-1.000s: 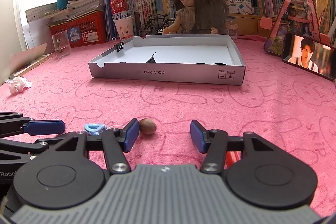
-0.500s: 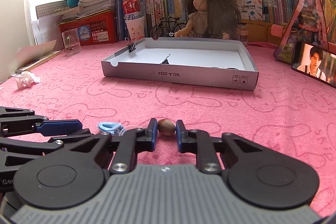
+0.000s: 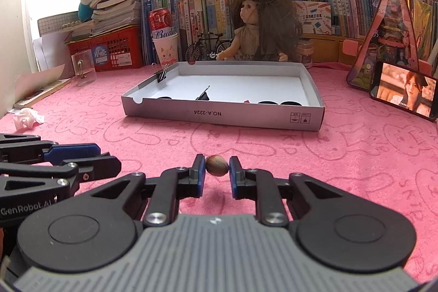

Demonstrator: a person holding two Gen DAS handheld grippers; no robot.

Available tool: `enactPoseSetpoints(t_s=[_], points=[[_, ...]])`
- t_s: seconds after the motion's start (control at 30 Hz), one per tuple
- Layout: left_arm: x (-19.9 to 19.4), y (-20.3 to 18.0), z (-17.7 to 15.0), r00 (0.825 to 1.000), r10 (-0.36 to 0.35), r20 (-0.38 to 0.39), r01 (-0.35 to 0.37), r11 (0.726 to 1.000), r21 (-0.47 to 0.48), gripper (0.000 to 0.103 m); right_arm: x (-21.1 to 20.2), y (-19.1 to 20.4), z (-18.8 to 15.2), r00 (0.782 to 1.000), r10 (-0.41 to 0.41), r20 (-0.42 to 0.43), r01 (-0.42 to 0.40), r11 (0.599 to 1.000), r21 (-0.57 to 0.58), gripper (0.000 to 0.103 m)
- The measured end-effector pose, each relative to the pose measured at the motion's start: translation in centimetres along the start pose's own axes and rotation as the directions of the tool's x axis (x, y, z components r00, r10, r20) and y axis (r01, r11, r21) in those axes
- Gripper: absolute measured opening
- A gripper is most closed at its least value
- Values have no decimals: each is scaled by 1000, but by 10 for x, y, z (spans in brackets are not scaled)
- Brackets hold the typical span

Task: Organize rigid objects
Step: 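Carry the black lid and brown nut into the white tray and open both tools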

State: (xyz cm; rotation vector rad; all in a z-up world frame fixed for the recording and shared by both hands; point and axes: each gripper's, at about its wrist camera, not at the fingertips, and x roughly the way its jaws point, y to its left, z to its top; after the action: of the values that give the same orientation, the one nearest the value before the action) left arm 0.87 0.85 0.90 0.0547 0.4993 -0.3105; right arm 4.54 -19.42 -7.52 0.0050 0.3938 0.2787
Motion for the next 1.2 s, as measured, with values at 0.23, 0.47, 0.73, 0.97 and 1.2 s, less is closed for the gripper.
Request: enactPoseSetpoints(t_s=[0.23, 0.47, 0.73, 0.97, 1.2], points=[[12, 1, 21, 999, 5, 45, -5, 1000, -3, 30, 4, -4, 10, 1000, -3, 17, 3, 1000, 22, 23], [28, 8, 40, 997, 20, 70, -18, 1000, -17, 30, 11, -8, 20, 1000, -4, 28, 3, 999, 34, 23], [55, 20, 62, 997, 24, 74, -22, 999, -37, 30, 25, -17, 37, 999, 2, 38, -5, 997, 74, 23], [82, 28, 75, 997, 36, 65, -32, 998, -59, 30, 43, -25, 49, 1000, 8, 23, -11, 993, 121, 23], [114, 46, 93, 1000, -13, 23, 16, 987, -160, 29, 62, -32, 62, 1000, 13, 13, -15, 989, 148, 23]])
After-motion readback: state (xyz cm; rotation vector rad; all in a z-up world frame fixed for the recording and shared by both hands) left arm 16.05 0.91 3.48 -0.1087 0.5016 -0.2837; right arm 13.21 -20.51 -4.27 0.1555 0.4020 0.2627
